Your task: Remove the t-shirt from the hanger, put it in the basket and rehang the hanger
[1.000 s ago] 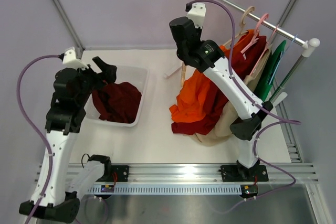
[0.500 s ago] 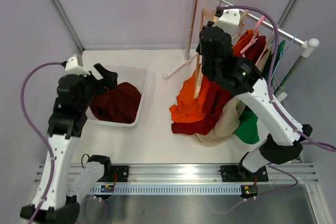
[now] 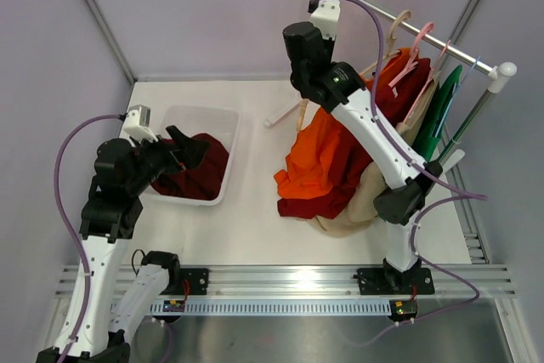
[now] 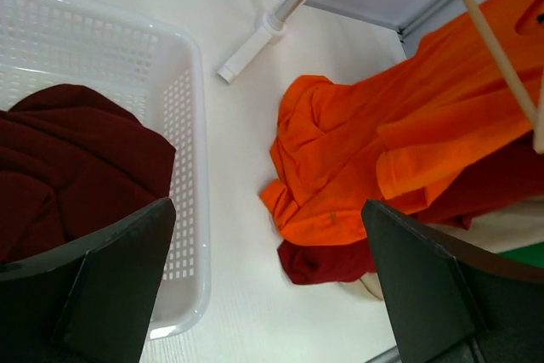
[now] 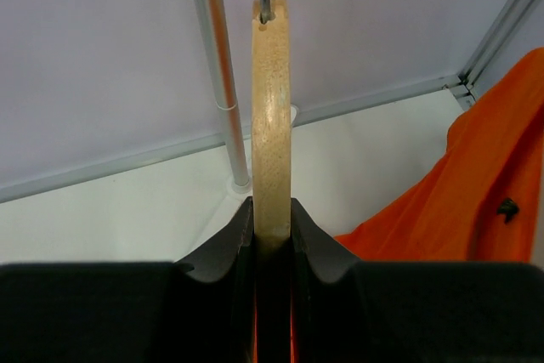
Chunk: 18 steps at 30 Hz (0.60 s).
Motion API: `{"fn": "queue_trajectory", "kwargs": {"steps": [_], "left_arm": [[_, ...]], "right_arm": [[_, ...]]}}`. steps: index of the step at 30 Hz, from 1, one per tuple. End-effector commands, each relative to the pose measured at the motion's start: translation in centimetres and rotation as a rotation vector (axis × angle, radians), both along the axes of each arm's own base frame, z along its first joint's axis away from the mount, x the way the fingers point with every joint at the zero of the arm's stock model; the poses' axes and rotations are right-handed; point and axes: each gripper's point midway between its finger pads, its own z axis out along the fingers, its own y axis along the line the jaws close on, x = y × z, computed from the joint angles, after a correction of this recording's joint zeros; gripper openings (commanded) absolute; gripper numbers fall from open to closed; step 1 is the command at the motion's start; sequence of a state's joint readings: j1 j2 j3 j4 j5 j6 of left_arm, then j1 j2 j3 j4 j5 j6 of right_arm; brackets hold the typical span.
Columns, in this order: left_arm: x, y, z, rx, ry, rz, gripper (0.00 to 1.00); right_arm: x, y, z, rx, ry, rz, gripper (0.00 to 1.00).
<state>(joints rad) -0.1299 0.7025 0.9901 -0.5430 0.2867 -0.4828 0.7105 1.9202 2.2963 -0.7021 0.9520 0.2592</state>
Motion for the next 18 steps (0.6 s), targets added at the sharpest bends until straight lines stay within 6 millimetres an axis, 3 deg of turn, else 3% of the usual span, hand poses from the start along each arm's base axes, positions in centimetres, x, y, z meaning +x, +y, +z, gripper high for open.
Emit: {"fn": "queue_trajectory", "kwargs": {"steps": [1,11,18], "left_arm": [[-1.7,-1.8,1.1,-0.034,-0.053,-0.12,0.99],[-3.9,-3.9,0.6,-0.017,-0.076,-0.274,0.99],[-5.0,-4.3,0.4,-0.001,-0.09,-0.325,0.99]], "right_arm": [[1.1,-1.2,3.5,0.019,-0.101,-0.065,0.0],[5.3,-2.8,4.2,-0.056,-0.203,-0.204,0.0],[7.5,-3.1,3.4,0.004,-0.208,-0.131,0.0]]}}
